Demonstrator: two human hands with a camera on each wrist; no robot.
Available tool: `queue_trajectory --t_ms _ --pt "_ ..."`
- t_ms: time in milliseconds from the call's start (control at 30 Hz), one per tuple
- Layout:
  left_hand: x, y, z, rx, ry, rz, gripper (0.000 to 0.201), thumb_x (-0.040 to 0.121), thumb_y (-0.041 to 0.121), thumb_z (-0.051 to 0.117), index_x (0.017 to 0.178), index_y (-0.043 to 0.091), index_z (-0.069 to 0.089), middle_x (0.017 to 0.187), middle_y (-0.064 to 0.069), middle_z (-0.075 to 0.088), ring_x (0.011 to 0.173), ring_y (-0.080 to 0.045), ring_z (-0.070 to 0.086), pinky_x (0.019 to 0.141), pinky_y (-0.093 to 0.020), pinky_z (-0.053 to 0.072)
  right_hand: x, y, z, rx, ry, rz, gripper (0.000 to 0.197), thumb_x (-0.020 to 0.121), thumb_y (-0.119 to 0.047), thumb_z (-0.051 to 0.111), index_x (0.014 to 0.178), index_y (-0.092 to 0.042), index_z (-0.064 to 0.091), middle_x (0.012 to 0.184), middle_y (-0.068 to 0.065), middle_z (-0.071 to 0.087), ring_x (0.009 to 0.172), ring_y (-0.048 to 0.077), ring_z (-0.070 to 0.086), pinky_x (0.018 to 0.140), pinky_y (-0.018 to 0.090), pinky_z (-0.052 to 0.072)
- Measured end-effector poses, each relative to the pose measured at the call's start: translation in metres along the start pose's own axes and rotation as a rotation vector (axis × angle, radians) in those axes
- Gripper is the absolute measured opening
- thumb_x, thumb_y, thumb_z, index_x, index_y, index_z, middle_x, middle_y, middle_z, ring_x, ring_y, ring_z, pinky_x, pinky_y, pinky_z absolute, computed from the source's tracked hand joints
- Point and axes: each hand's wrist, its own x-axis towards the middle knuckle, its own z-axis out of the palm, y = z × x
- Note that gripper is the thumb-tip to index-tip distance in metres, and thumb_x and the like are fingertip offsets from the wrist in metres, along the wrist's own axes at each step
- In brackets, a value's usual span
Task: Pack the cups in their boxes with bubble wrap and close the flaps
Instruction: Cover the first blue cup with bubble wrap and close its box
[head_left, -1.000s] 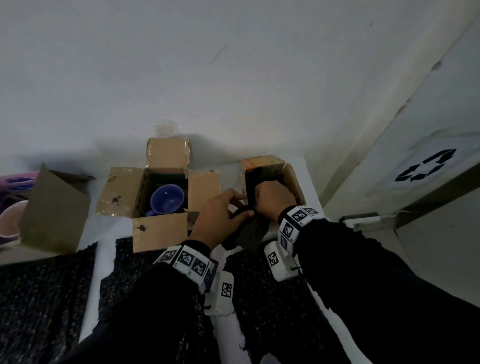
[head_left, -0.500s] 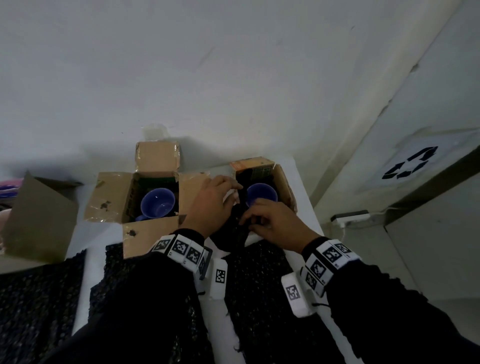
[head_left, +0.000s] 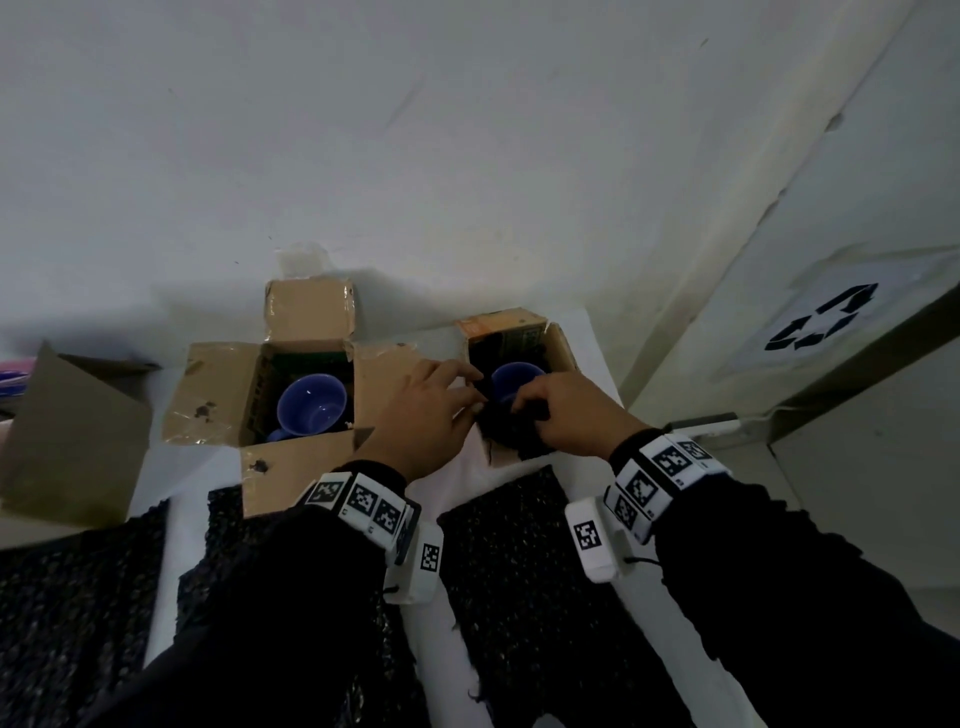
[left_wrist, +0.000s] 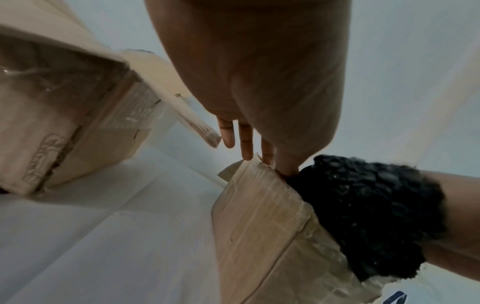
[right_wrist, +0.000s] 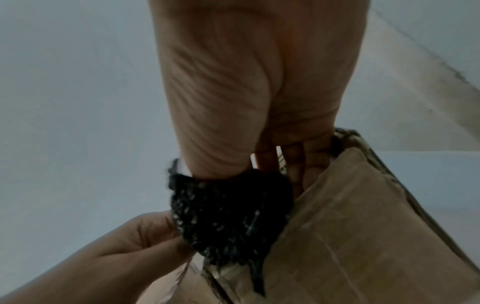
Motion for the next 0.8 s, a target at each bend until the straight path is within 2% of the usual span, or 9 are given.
queue_trajectory --t_ms 133,200,267,333,433,567,667,733,800 --pt "-0.003 0.010 -0.003 -0.015 0.043 0.054 0.034 0.093 0.030 0.037 0.117 0.025 0.060 0.122 0.006 0.059 0.112 -0.022 0.046 0.089 -0.037 0.037 0.007 0.000 0.003 -0.059 0.031 0.033 0.029 0.087 -0.004 0.055 0.108 -0.017 0.071 0.111 0.009 0.068 0.103 0.028 0.059 0.083 0.033 0.047" --pt "-0.008 0.013 -0.002 -0.005 0.053 0.118 0.030 0.093 0.029 0.040 0.114 0.024 0.061 0.118 0.007 0.061 0.112 -0.021 0.048 0.088 -0.035 0.035 0.009 0.001 0.006 -0.058 0.037 0.026 0.018 0.093 -0.015 0.056 0.103 -0.014 0.071 0.102 0.009 0.068 0.097 0.028 0.061 0.074 0.029 0.043" --pt "-0.012 0.013 0.000 0.051 0.034 0.163 0.029 0.092 0.034 0.043 0.108 0.025 0.065 0.117 0.008 0.063 0.117 -0.021 0.049 0.091 -0.039 0.036 0.006 0.005 0.001 0.127 -0.008 0.060 0.029 0.095 -0.035 0.056 0.091 -0.012 0.072 0.086 0.004 0.066 0.086 0.021 0.060 0.066 0.029 0.040" --pt "-0.014 0.011 0.002 0.057 0.024 0.168 0.032 0.089 0.038 0.044 0.106 0.025 0.068 0.117 0.009 0.063 0.121 -0.020 0.048 0.094 -0.042 0.035 0.002 0.009 -0.005 0.250 -0.079 0.065 0.034 0.086 -0.052 0.064 0.091 -0.020 0.074 0.086 -0.006 0.067 0.085 0.011 0.061 0.072 0.025 0.044" --pt "-0.014 0.013 0.003 0.057 0.018 0.155 0.035 0.085 0.043 0.046 0.104 0.025 0.069 0.120 0.005 0.058 0.120 -0.023 0.045 0.096 -0.043 0.034 0.001 0.014 -0.004 0.049 -0.097 -0.050 0.024 0.080 -0.035 0.076 0.099 -0.021 0.074 0.091 -0.013 0.063 0.089 0.010 0.061 0.075 0.024 0.046" --pt "-0.017 0.017 0.003 0.090 0.036 0.141 0.035 0.085 0.044 0.050 0.109 0.025 0.067 0.114 0.006 0.060 0.115 -0.024 0.048 0.095 -0.048 0.036 0.001 0.019 0.005 0.181 0.153 -0.051 0.013 0.082 -0.016 0.074 0.095 -0.020 0.074 0.090 -0.011 0.063 0.086 0.006 0.057 0.076 0.014 0.044" --pt "-0.020 0.018 0.001 0.135 0.049 0.131 0.036 0.088 0.043 0.052 0.120 0.030 0.059 0.111 0.011 0.063 0.116 -0.020 0.050 0.099 -0.051 0.031 0.000 0.024 0.015 0.163 0.293 -0.035 0.017 0.079 -0.005 0.072 0.085 -0.021 0.070 0.090 -0.006 0.065 0.086 0.014 0.062 0.079 0.031 0.051" --pt "-0.021 0.019 0.000 0.199 0.045 0.155 0.029 0.088 0.044 0.052 0.112 0.033 0.064 0.108 0.015 0.064 0.117 -0.018 0.051 0.103 -0.055 0.025 -0.001 0.022 0.021 -0.009 0.234 -0.105 0.018 0.081 -0.003 0.064 0.086 -0.019 0.071 0.091 -0.003 0.062 0.089 0.021 0.059 0.076 0.034 0.047" --pt "-0.022 0.019 0.001 0.246 0.021 0.176 0.025 0.088 0.047 0.051 0.100 0.034 0.069 0.108 0.017 0.064 0.119 -0.018 0.050 0.104 -0.056 0.021 -0.005 0.018 0.019 -0.041 0.139 -0.155 0.017 0.085 -0.009 0.059 0.091 -0.018 0.072 0.089 -0.003 0.060 0.082 0.019 0.057 0.072 0.030 0.042"
